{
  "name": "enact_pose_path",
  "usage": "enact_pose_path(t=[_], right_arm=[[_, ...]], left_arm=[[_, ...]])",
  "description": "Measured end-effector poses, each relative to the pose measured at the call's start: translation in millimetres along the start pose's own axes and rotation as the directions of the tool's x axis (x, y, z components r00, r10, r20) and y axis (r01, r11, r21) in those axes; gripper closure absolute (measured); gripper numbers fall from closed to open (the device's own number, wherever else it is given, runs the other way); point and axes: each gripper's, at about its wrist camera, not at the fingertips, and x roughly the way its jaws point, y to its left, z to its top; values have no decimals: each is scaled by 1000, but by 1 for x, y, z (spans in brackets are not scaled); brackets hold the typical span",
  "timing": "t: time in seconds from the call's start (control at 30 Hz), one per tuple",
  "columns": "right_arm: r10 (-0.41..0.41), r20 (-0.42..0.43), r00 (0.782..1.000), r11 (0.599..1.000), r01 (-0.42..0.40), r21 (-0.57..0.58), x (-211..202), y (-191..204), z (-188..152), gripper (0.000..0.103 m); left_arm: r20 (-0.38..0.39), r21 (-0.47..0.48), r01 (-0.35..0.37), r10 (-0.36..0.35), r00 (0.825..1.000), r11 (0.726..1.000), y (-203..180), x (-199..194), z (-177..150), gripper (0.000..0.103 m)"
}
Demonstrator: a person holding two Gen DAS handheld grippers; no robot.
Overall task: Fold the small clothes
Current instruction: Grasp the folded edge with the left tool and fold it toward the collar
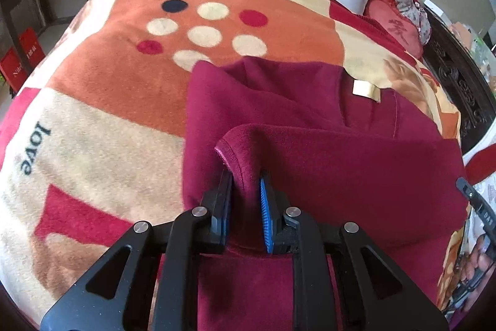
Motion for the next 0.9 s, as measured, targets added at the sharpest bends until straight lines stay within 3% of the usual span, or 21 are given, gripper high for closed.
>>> enact_pose_path(t=[0.07, 0.13, 0.17, 0.27, 0.33, 0.4, 0.5, 0.6, 0.67, 0.77, 0.87, 0.9], right_arm=[[-66, 14, 998, 996, 67, -56, 0, 6, -5, 92], [-102, -39, 994, 993, 99, -65, 18, 3, -12, 92], [-91, -67, 994, 996, 89, -30, 25, -6, -15, 91], [-22, -56, 998, 984, 32, 175, 18, -38, -15, 69], [-36, -8, 999, 976, 36, 216, 0, -43, -15, 69], [23, 19, 1000, 988, -26, 155, -15, -28, -16, 69], [66, -15, 998, 997, -66, 27, -17, 0, -24, 69], [-30, -95, 995, 998, 25, -55, 3, 8, -39, 75], [-84, -117, 989, 996, 81, -32, 13, -5, -44, 75], [-47, -118, 992, 997, 54, 55, 4, -20, -40, 75], [-68, -63, 996, 997, 70, 36, -11, -20, -28, 74], [-47, -42, 998, 998, 48, 31, -14, -17, -23, 69]], left_arm=[[-1, 24, -22, 22, 1000, 999, -5, 5, 0, 87], [-3, 34, -30, 31, 1000, 999, -7, 9, 0, 86], [-3, 31, -28, 28, 1000, 999, -6, 9, 0, 86], [-1, 14, -16, 16, 1000, 1000, -1, 6, 0, 82], [-2, 3, -8, 8, 1000, 1000, 1, 6, 1, 81], [2, 0, -14, 14, 1000, 1000, 0, 6, 0, 81], [9, 11, -25, 25, 1000, 1000, -5, 6, -3, 75], [7, 34, -42, 42, 999, 999, -10, 5, -5, 70], [9, 52, -50, 50, 999, 997, -13, 1, -5, 65], [41, 77, -62, 59, 997, 995, -16, -10, -5, 56], [78, 87, -76, 69, 995, 993, -20, -16, -2, 56], [82, 88, -78, 71, 994, 993, -21, -16, -2, 56]])
